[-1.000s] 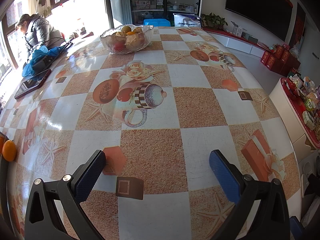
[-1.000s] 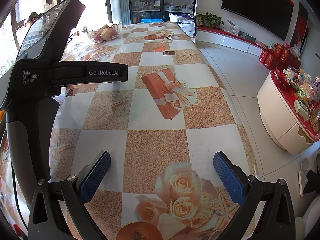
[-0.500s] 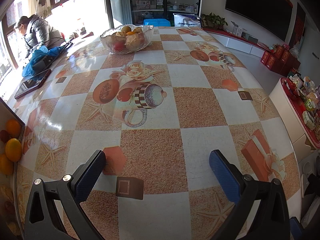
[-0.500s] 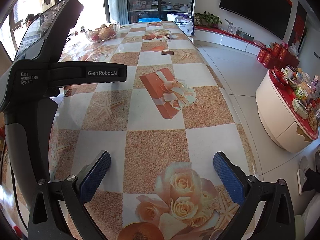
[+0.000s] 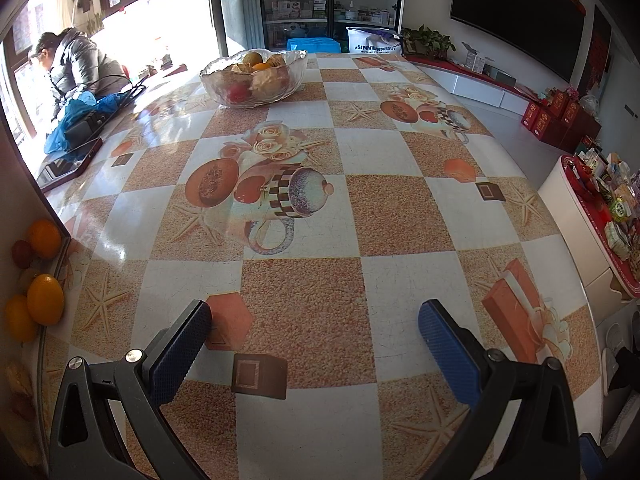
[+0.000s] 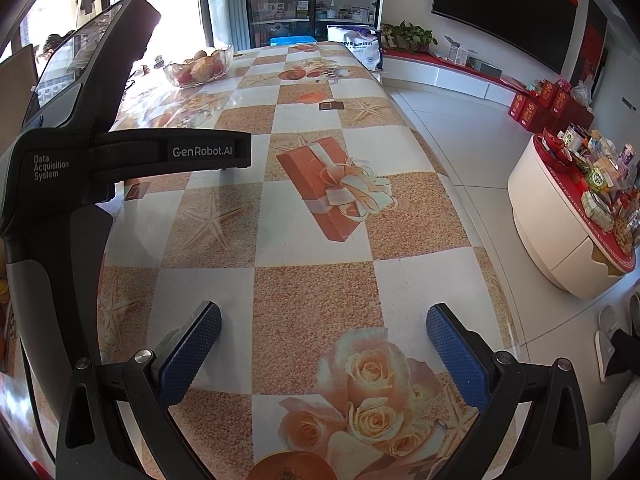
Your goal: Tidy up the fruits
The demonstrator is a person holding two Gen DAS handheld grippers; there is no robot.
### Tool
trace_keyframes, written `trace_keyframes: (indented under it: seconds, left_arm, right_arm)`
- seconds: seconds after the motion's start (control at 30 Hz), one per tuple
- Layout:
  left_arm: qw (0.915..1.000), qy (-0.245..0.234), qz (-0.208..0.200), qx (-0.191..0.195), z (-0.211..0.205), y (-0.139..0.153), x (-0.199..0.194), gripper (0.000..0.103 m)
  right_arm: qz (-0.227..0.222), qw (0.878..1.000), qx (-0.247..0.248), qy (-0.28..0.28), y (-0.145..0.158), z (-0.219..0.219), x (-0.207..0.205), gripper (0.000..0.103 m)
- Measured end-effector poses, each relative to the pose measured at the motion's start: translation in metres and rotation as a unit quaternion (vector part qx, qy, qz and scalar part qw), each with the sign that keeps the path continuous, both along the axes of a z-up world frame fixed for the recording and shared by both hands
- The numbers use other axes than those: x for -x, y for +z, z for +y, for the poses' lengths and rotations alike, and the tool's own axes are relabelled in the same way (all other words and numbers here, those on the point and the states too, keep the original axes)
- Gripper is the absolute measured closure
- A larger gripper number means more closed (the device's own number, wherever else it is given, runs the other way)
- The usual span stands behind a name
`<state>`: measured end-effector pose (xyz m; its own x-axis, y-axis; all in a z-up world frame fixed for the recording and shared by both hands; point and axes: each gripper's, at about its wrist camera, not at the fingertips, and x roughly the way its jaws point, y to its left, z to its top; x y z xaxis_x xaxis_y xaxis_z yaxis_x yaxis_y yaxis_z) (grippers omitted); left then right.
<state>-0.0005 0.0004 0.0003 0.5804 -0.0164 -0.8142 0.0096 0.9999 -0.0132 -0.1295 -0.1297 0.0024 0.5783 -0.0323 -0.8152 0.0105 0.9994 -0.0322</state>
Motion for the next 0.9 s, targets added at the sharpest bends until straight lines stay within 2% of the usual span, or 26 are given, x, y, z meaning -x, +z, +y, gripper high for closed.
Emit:
trace_keyframes:
  seconds: [0.9]
  left_arm:
    - [1.0, 0.0, 0.0, 0.0, 0.0, 0.0, 0.0, 0.0]
  right_arm:
    - [-0.001, 1.0, 0.0, 0.0, 0.0, -0.0002, 0.0008, 0.0]
